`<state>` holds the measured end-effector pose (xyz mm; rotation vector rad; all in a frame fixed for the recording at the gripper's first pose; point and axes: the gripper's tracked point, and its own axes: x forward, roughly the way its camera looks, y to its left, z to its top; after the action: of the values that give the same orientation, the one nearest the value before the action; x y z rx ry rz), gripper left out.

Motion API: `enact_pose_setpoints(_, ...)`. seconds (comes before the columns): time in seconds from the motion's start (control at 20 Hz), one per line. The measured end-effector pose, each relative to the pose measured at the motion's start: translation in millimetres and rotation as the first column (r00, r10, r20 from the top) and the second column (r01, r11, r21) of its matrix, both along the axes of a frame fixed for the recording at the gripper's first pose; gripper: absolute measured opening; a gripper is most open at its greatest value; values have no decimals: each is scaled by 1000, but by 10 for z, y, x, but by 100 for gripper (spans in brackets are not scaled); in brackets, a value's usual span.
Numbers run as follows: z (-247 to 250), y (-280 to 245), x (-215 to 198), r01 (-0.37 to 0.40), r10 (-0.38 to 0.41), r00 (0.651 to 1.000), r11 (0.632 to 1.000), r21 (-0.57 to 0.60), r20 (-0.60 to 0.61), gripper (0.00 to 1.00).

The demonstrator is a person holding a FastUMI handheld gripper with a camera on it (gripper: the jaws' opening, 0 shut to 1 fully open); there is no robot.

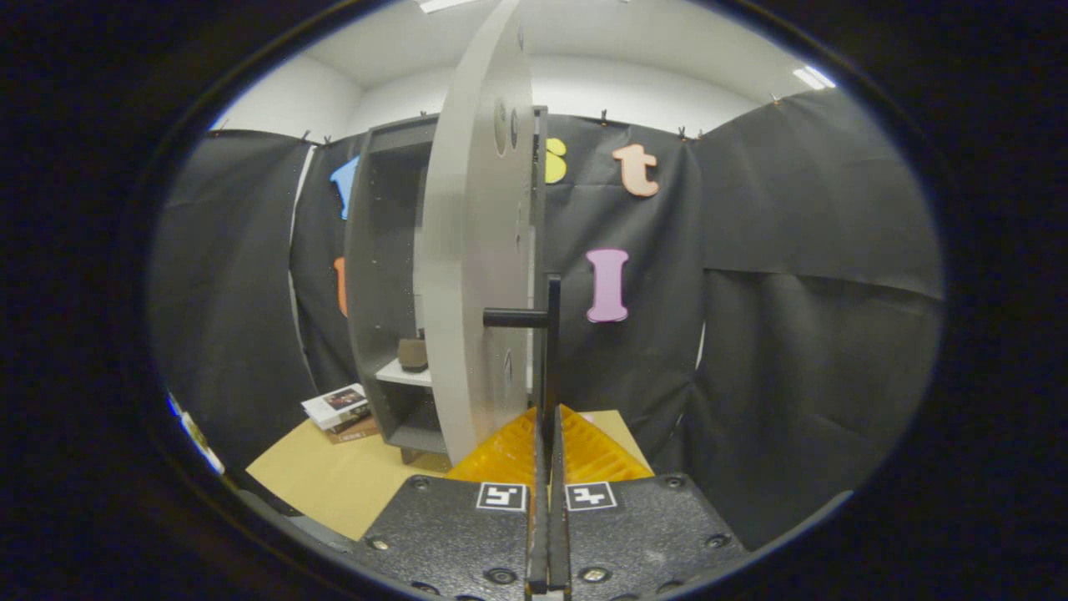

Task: Open the shoe cabinet door, grab the shoes and put them into the shoe cabinet, then close the shoe cabinet door.

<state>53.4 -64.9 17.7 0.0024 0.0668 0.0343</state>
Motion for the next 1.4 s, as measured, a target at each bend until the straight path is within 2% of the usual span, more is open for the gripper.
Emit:
enact_pose_setpoints(0.05, 4, -79, 8, -3, 3, 1000, 1000, 14, -3, 4)
enact_pose_setpoints(0.15, 3, -87, 10, -56, 57, 998, 995, 83, -7, 4)
enact_pose_setpoints(0.25, -37, -39, -33, -99, 100, 995, 990, 96, -9, 4)
enact_pose_setpoints(0.5, -82, -65, -80, -88, 90, 996, 993, 83, -22, 4)
enact_pose_setpoints(0.65, -160, -155, -130, -59, 63, 997, 994, 89, -43, 9)
enact_pose_setpoints(0.75, -224, -210, -220, -41, 47, 997, 994, 102, -55, 21)
enact_pose_setpoints(0.9, -225, -520, -448, 76, -73, 996, 994, 74, -43, 54)
enact_pose_setpoints(1.1, -286, -532, -750, 145, -146, 989, 988, 47, 5, 92)
enact_pose_setpoints(1.2, -413, -367, -847, 142, -142, 990, 990, 25, 16, 99)
enact_pose_setpoints(1.3, -628, -188, -926, 142, -142, 990, 990, -25, 2, 100)
enact_pose_setpoints(1.4, -811, 155, -898, 91, -92, 996, 995, -32, -12, 100)
